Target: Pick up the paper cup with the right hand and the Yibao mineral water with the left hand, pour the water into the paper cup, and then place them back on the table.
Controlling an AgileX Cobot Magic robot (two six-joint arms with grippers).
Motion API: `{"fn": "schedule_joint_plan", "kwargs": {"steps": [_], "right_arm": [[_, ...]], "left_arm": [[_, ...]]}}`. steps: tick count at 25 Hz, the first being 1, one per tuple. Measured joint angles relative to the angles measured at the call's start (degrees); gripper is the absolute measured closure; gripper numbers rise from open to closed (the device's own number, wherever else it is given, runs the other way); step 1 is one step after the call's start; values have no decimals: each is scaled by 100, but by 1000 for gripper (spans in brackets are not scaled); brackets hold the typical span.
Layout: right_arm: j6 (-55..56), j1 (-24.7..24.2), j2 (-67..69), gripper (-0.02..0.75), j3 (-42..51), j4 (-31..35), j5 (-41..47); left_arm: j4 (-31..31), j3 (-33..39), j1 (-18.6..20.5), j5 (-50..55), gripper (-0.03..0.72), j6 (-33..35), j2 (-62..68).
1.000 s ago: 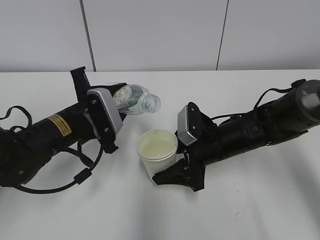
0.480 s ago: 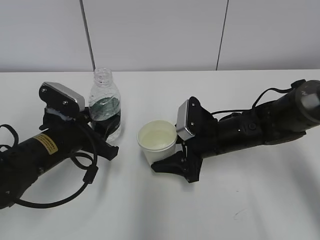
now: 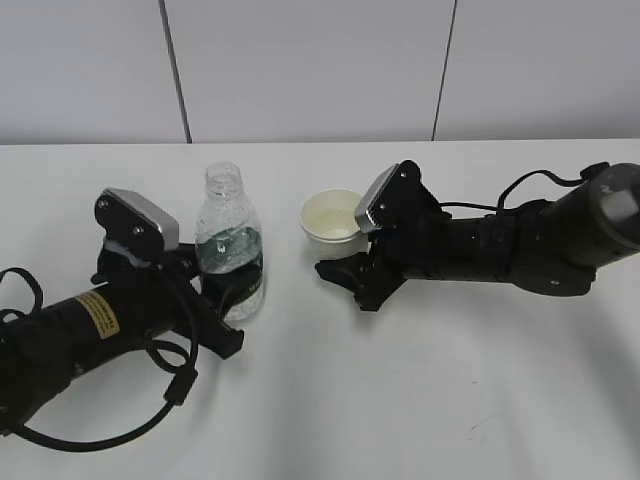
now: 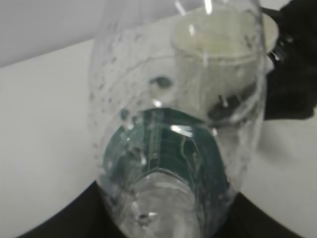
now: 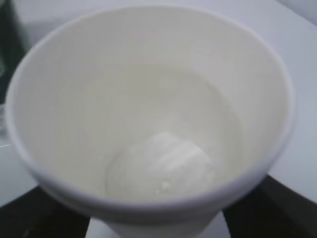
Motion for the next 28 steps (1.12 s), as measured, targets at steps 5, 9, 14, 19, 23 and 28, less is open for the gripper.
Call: {"fn": "schedule_joint_plan", "kwargs": {"steps": [5,9,14,19,23,28], "right_arm": [[-413,0,288,212,73,1010,-188],[-698,0,466,213,216,1618,-735],[-830,0,544,213,216,1792,-893],[-853,0,759,213,216,1933,-1141],[-866,0,881,213,216,2035,-1397],[-866,0,879,199,216,2045,-1395]], "left_arm": [[239,0,0,19,375,-10,88],[239,0,0,-2,375,-17,128],[239,-82,0,-58,375,-27,318],[233,-249,0,-160,375,-27,469],[191,-249,0,-161,373,-34,468],[133,-249,0,-140,236,-371,468]]}}
